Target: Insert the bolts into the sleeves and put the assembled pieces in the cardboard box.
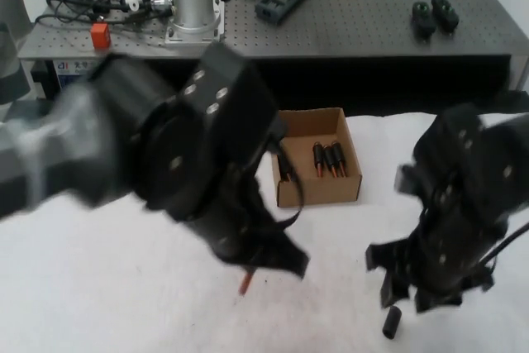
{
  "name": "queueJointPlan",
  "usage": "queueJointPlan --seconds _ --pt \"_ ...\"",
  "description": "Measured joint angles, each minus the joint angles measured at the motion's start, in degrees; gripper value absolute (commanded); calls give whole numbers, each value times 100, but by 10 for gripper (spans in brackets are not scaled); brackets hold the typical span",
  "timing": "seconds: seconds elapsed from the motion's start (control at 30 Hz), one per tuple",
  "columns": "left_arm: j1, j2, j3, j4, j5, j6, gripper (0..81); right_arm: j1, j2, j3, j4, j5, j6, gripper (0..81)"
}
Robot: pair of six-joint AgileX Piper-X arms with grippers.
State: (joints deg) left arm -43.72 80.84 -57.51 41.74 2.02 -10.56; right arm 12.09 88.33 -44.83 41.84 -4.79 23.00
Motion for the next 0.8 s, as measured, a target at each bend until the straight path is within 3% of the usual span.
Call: queueJointPlan --seconds 0.3,0.4,0.7,0.8 --pt "0 -806 750 34 0 -86 6 190 426 -2 -218 345 257 382" --pt "0 -941 821 45 0 -82 6 190 455 -2 -287 390 268 315" --pt "0 -976 830 41 0 -82 6 198 479 -2 -274 509 273 11" --pt "0 -1028 855 -56 55 -117 6 198 479 -2 -274 509 273 40"
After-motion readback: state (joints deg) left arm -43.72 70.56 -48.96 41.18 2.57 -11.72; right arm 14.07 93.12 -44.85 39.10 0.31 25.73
